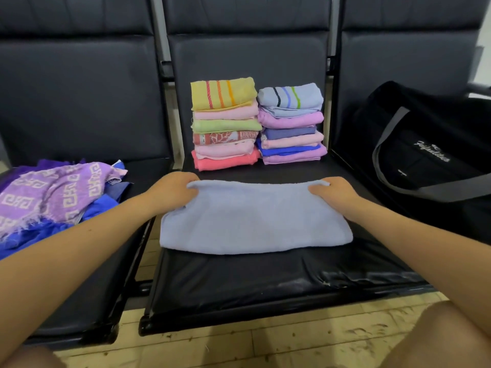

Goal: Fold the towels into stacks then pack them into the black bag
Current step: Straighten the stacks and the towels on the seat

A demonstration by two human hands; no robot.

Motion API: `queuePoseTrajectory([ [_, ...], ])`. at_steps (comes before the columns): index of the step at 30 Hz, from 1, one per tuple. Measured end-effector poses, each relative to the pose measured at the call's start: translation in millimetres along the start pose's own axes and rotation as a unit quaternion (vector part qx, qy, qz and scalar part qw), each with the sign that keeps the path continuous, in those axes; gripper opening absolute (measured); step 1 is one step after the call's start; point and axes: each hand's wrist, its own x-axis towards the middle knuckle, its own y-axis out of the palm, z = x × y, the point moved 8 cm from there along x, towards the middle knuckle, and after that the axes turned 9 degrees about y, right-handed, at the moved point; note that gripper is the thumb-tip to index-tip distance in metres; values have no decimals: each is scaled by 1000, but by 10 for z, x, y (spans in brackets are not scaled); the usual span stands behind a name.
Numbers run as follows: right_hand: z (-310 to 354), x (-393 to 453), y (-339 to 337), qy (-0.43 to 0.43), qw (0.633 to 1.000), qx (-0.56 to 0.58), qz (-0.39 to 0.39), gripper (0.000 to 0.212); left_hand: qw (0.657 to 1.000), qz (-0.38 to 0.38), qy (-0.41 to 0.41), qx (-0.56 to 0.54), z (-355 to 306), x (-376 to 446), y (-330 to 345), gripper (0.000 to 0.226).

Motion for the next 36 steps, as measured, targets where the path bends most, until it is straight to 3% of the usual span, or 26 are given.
queuePoseTrajectory([
  [6, 138, 351, 14, -35, 994, -62, -84, 28, 994, -39, -18, 104, 243, 419, 56, 12],
  [11, 222, 500, 64, -64, 979, -143, -127, 20, 980, -41, -15, 195, 413, 529, 161, 37],
  [15, 112, 511, 202, -41, 957, -265, -112, 48, 962, -151, 97, 208, 296, 406, 132, 39],
  [17, 52, 482, 220, -27, 949, -292, -115, 58, 961, -169, 135, 172, 134, 306, 187, 31],
  [21, -67, 381, 153, 26, 949, -297, -104, 66, 975, -140, 132, 112, -57, 137, 356, 25],
  [24, -217, 261, 192, 63, 942, -329, -31, 47, 981, -52, 106, 153, -72, 64, 566, 34],
  [27, -324, 228, 261, 81, 949, -304, 22, 40, 974, 15, 54, 220, 45, -18, 734, 46],
  [29, -306, 219, 266, 91, 963, -251, 29, 38, 980, -13, 32, 198, 118, -58, 647, 49],
  [32, -325, 207, 280, 157, 985, -59, 47, 50, 993, -82, -46, 77, 379, -66, 402, 55],
  [36, -209, 125, 353, 203, 967, 135, 68, 53, 986, -72, -125, -83, 768, -42, 370, 47],
])
